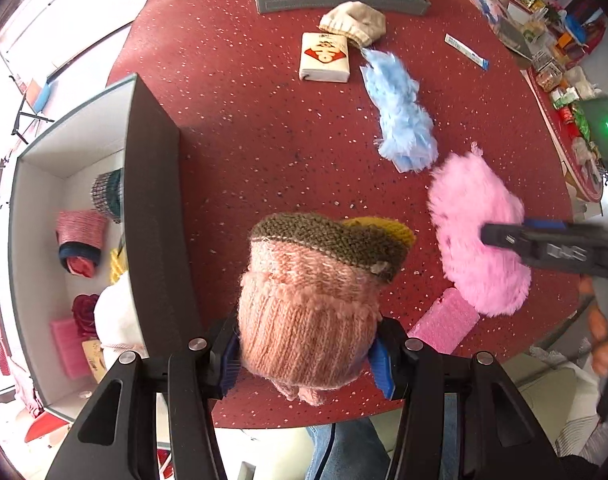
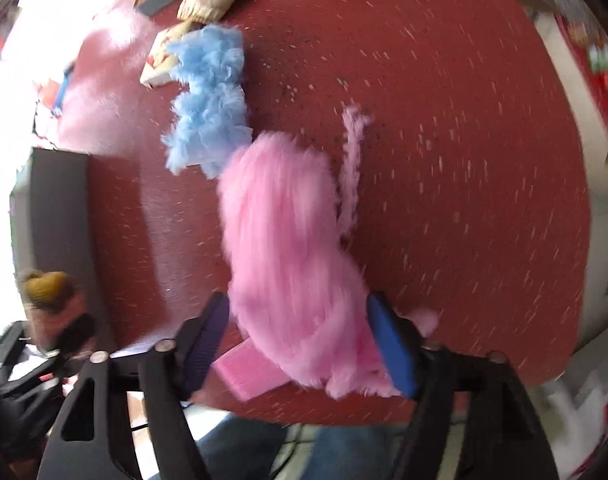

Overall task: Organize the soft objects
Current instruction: 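Lift the knit hat with left tool while right tool lifts the pink fluffy toy toward the box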

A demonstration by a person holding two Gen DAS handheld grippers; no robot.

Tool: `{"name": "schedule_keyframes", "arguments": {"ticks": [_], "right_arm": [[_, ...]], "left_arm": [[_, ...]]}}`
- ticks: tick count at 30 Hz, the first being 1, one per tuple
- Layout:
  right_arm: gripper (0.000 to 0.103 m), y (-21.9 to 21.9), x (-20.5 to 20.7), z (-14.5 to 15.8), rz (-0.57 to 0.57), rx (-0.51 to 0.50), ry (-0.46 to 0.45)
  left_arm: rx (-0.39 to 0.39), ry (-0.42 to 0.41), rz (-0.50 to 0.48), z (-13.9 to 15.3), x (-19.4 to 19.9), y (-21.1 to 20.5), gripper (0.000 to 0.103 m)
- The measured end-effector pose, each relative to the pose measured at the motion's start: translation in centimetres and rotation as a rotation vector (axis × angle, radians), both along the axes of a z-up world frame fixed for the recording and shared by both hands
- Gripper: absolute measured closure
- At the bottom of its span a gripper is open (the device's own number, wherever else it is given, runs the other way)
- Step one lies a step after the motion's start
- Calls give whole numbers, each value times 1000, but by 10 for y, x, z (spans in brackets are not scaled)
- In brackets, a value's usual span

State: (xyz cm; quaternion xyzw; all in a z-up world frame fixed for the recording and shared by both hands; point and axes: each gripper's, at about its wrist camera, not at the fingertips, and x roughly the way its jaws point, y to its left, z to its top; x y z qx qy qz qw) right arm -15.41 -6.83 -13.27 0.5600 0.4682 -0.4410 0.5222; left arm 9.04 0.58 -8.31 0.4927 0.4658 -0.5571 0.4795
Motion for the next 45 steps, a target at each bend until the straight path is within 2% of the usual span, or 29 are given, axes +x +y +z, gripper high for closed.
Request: {"name": "schedule_keyframes", "arguments": {"ticks": [3,6,11,13,15,16,17,18,24,26,27,28,29,30,31,35,39,45], "right_arm": [[24,-14,21,-12,93,-13,42],[24,-23,38,-37,151,53,65],[22,-16,42,-70,150,134,115],[19,-14,43,-74,149,123,133],[13,-14,45,-77,156,128,122],[3,-12,46,-83,161,149,128],[0,-11,46,-93,158,208,140],[0,-9,45,-97,162,215,182],[0,-3,38,-115,131,207,178],[0,1,44,-105,134,219,173],[2,4,44,-103,131,209,175],[10,4,35,-97,133,194,184],[24,6,35,-93,139,163,183],[34,5,36,-87,149,142,183],[53,6,38,-85,164,130,187],[56,7,39,-69,150,83,180],[56,4,42,-47,115,55,115],[56,-6,56,-12,131,13,58]], "left_arm": [[-1,-2,3,5,3,3,50],[3,-9,11,9,12,11,50],[10,-14,30,8,20,18,50],[10,-16,36,8,23,18,50],[15,-18,36,8,23,17,50],[14,-19,36,8,23,17,50],[13,-18,34,9,23,17,50],[10,-18,32,10,23,17,50],[2,-20,29,13,22,17,50],[-4,-19,33,14,23,17,50],[-7,-19,36,15,24,18,50],[-9,-17,40,16,25,18,50],[-10,-14,45,16,26,18,50],[-10,-13,51,16,27,18,50],[-13,-11,57,17,28,19,50],[-39,-5,77,23,33,19,50],[-63,-1,106,28,42,21,50],[-91,18,192,35,69,24,50]]}}
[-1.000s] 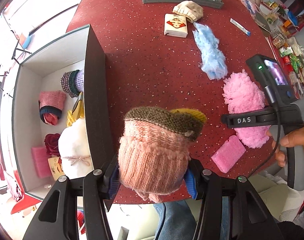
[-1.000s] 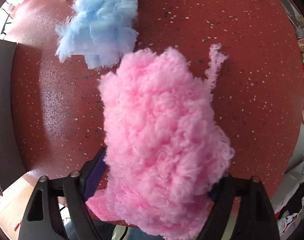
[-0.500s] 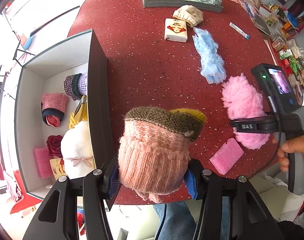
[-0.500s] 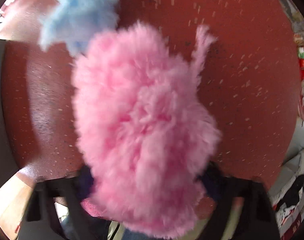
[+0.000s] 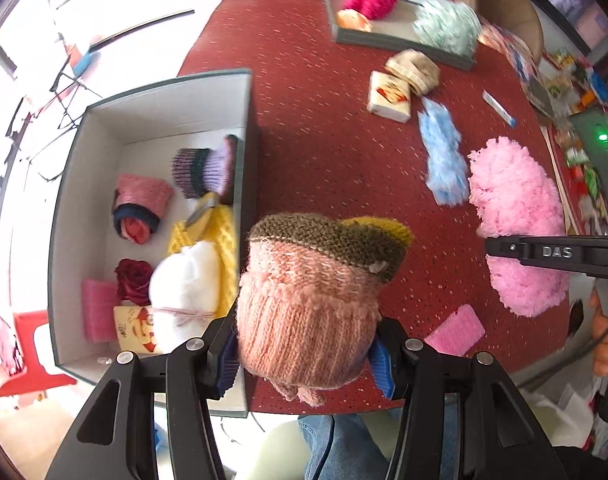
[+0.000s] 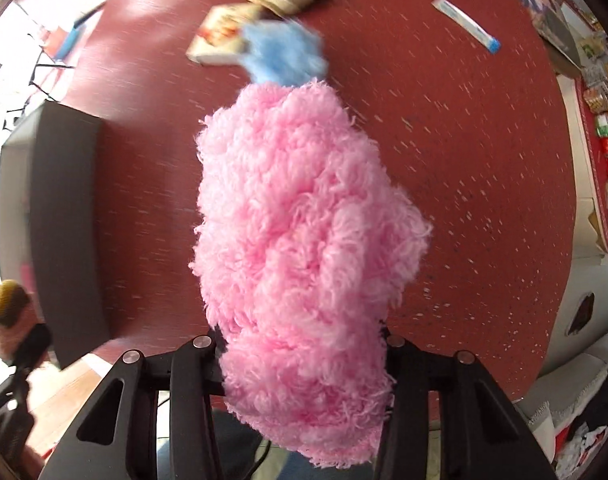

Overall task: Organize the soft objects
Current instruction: 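Lift the knit hat with left tool while right tool lifts the pink fluffy toy toward the box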

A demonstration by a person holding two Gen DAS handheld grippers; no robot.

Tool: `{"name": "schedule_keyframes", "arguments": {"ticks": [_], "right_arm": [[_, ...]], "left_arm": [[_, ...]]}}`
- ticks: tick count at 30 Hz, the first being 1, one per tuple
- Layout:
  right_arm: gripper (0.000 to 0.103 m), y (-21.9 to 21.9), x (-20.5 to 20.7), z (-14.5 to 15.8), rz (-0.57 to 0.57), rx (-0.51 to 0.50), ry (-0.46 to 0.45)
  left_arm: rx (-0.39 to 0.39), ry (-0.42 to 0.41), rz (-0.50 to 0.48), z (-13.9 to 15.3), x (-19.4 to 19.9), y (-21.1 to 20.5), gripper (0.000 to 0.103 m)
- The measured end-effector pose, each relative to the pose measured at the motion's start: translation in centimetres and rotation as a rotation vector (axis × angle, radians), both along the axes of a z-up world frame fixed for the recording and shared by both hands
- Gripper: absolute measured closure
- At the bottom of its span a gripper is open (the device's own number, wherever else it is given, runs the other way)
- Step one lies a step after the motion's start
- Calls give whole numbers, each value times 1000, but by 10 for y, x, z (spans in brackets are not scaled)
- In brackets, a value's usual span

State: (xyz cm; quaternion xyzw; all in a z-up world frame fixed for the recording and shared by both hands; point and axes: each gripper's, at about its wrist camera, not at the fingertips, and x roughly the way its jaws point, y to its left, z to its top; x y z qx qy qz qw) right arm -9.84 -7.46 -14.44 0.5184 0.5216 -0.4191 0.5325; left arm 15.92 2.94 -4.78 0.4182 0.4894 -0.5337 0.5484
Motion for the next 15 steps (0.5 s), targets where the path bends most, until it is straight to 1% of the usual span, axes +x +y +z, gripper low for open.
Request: {"name": "schedule_keyframes", "arguments": {"ticks": [4,6,9,10,11,13,15], "right_arm": [[55,-8,21,23,39,-31,-44],[54,-17,37,34,59,-47,-71],[54,-18,63,47,99,-63,-105],[54,-20,74,50,121,-67,-111],[54,-16,95,48,137,-72,-111],[54,-16,115,50,171,-77,-121],[54,-18,146,57,199,-73,-138]], "left_arm": [[-24,-4,63,7,25,4,50],[-32,-7,94,9,38,6,50],[-35,-13,141,11,60,11,50],[-33,-16,158,10,67,14,50],[-33,-18,175,10,74,16,50],[-35,-22,208,10,87,20,50],[-35,-27,245,9,101,26,50]]}}
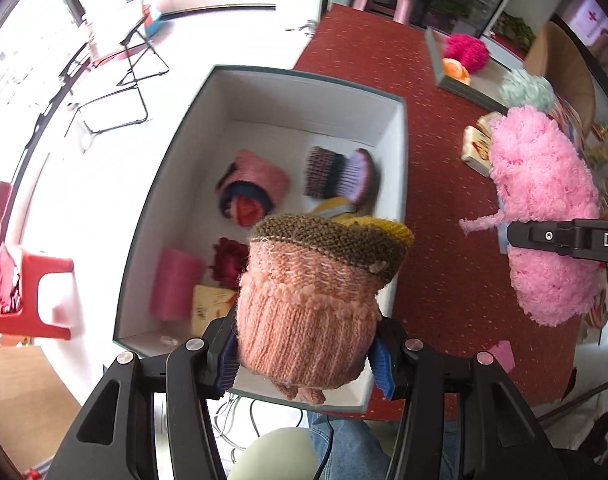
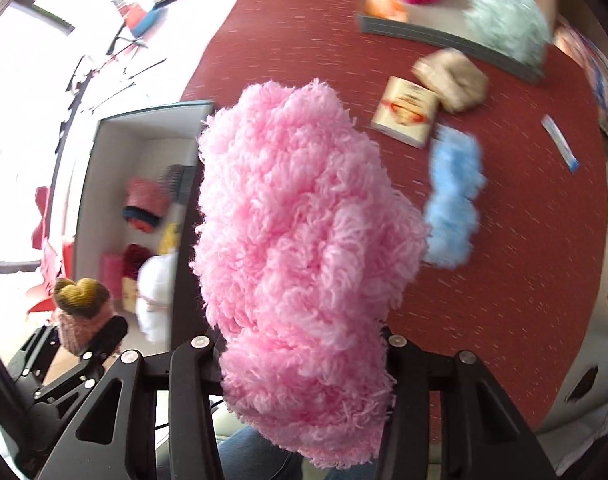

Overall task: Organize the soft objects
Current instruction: 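Lift the knit hat with left tool while right tool lifts the pink fluffy toy toward the box, then hold the knit hat with left tool while right tool holds the pink fluffy toy above the box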

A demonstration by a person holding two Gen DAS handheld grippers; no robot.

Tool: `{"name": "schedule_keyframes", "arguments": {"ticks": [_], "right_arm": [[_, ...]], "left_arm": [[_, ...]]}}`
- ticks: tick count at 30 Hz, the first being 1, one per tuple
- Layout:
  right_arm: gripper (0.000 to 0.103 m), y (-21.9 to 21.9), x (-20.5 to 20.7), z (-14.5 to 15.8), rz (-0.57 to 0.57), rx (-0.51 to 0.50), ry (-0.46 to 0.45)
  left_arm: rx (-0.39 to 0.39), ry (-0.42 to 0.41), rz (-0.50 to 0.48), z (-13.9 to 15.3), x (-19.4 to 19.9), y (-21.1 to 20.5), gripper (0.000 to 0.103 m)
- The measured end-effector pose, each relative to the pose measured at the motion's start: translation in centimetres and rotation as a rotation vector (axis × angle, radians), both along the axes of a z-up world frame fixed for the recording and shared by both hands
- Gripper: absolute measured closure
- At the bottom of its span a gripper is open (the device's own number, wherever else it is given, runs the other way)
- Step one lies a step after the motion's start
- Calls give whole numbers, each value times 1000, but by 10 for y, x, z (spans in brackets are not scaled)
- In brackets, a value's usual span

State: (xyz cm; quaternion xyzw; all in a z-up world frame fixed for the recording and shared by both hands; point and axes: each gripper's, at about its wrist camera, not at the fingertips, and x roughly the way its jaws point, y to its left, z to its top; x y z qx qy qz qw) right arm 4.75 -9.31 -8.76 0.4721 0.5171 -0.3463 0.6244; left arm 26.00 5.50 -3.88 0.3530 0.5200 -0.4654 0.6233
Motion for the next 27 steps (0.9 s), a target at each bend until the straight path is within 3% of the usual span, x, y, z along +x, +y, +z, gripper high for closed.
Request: {"name": "schedule_keyframes", "arguments": {"ticks": [1,8,18,27], "right_arm": [[54,-2,-6,11,15,0,-6],[54,18,59,41,123,-21,-29],[54,20,119,54,240,-41,-23],[54,18,141,60,285,-53,-3]], "left_arm": [[0,-2,18,-1,7,3,50],[4,-21,105,-7,42,15,50],[6,-10,175,-19,66,18,50],[10,2,192,-24,76,16,50]]}}
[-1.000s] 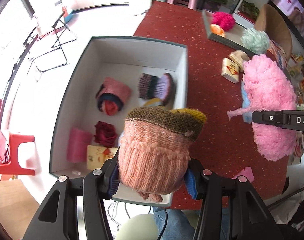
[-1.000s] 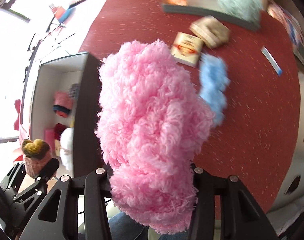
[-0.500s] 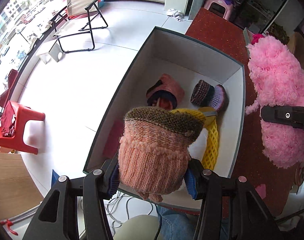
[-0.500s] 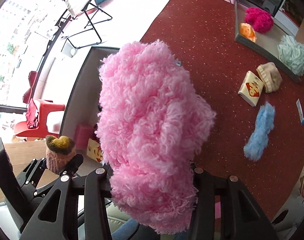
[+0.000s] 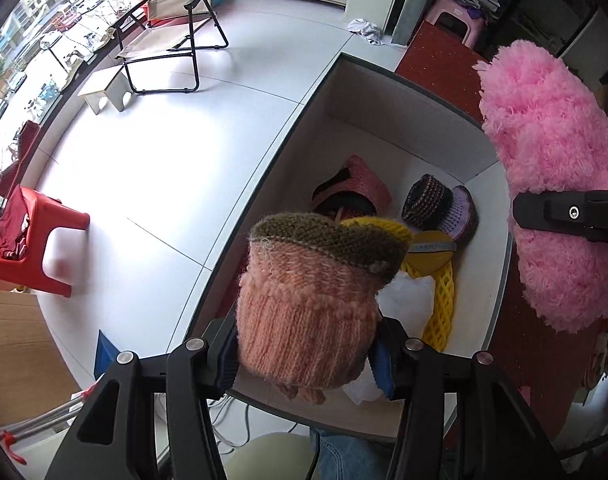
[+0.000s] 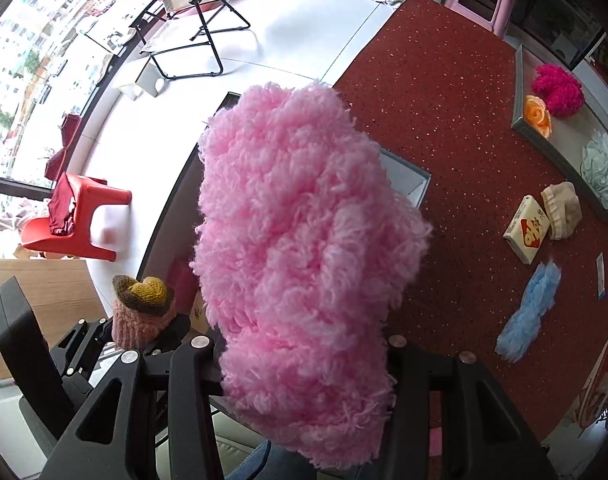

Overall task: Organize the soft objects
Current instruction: 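Hold the knit hat with left tool while right tool holds the pink fluffy toy above the box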

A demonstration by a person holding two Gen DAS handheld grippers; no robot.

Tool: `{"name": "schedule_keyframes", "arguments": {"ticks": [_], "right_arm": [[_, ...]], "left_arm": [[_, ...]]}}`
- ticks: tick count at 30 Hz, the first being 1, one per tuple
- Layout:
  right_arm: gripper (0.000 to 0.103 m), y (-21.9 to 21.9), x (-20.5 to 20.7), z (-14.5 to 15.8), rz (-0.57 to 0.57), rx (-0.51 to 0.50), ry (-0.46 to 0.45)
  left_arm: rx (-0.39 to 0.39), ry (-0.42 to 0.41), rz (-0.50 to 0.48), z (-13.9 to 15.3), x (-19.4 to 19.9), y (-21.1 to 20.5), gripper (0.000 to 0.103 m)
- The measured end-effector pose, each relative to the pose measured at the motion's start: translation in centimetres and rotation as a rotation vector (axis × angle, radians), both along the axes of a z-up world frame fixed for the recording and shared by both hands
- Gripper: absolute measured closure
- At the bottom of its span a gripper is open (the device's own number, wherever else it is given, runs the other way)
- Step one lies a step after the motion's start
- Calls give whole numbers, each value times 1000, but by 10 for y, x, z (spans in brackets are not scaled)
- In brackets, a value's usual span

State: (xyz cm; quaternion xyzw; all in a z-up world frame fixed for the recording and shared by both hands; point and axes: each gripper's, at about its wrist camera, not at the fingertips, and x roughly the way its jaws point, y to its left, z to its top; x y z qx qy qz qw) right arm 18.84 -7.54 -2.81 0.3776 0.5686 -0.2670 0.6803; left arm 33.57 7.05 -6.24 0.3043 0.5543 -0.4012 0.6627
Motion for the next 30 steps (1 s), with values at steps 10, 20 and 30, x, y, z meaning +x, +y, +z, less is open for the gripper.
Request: {"name": "schedule_keyframes", "arguments": {"ticks": [10,20,30], "right_arm": [[54,-2,8,-3,14,-4,23],[54,-4,15,-5,28,-6,41],[54,-3,23,-7,62,-16,51]], "left_arm": [[8,4,-7,-3,2,-2,50],[19,10,-10,-4,5,-5,50],[28,13,-9,-5,7,-6,50]]}}
